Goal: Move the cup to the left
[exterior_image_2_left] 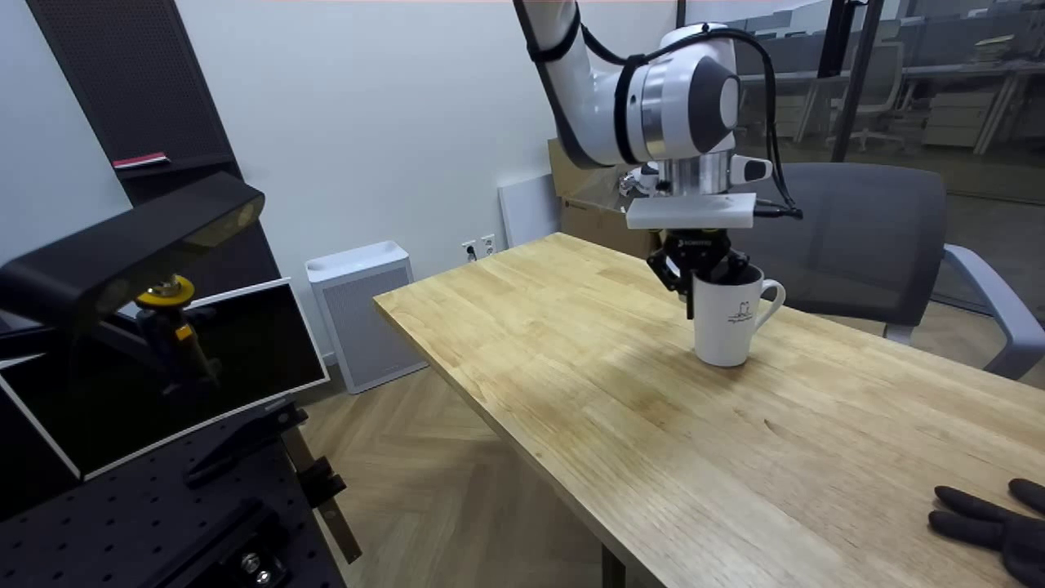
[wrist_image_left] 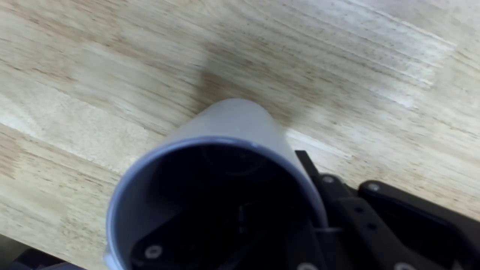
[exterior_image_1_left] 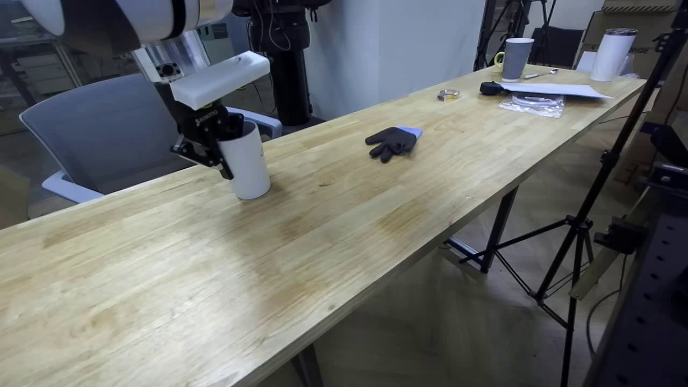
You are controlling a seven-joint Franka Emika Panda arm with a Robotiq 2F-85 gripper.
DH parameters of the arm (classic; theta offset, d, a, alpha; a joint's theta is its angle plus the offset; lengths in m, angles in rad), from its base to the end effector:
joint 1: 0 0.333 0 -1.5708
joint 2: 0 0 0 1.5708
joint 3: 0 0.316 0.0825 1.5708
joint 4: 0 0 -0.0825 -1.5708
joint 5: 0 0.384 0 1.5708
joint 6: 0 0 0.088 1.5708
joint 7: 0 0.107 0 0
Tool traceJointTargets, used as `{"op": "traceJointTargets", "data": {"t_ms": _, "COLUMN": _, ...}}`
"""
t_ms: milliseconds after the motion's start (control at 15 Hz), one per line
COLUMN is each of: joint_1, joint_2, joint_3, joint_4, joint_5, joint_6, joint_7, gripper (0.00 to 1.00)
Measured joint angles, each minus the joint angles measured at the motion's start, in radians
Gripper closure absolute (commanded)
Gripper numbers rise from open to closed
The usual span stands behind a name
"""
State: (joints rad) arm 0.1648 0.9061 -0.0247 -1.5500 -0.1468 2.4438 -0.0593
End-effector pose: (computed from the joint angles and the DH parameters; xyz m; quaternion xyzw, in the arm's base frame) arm 0.6862 0.0988 0.1100 0.9855 0.1600 -0.0041 0.0567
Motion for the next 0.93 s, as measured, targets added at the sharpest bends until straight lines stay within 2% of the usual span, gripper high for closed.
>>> {"op": "traceJointTargets", "data": {"t_ms": 267, "joint_1": 0.000, "joint_2": 0.007, "joint_3": 0.000, "joint_4": 0.015, "joint_5": 0.000, "joint_6": -0.013, "joint_7": 0.000, "gripper": 0.96}}
{"op": "traceJointTargets", "data": {"t_ms": 333, "joint_1": 0.000, "joint_2": 0.008, "joint_3": -0.001, "joint_4": 0.017, "joint_5": 0.000, "joint_6": -0.017, "joint_7": 0.001, "gripper": 0.66}}
{"op": "traceJointTargets", "data": {"t_ms": 400, "joint_1": 0.000, "joint_2": 0.009, "joint_3": -0.001, "joint_4": 0.019, "joint_5": 0.000, "joint_6": -0.021, "joint_7": 0.001, "gripper": 0.66}}
{"op": "traceJointTargets", "data": {"t_ms": 933, "joint_1": 0.002, "joint_2": 0.009, "joint_3": -0.016, "joint_4": 0.050, "joint_5": -0.014, "joint_6": -0.074, "joint_7": 0.008, "gripper": 0.13}}
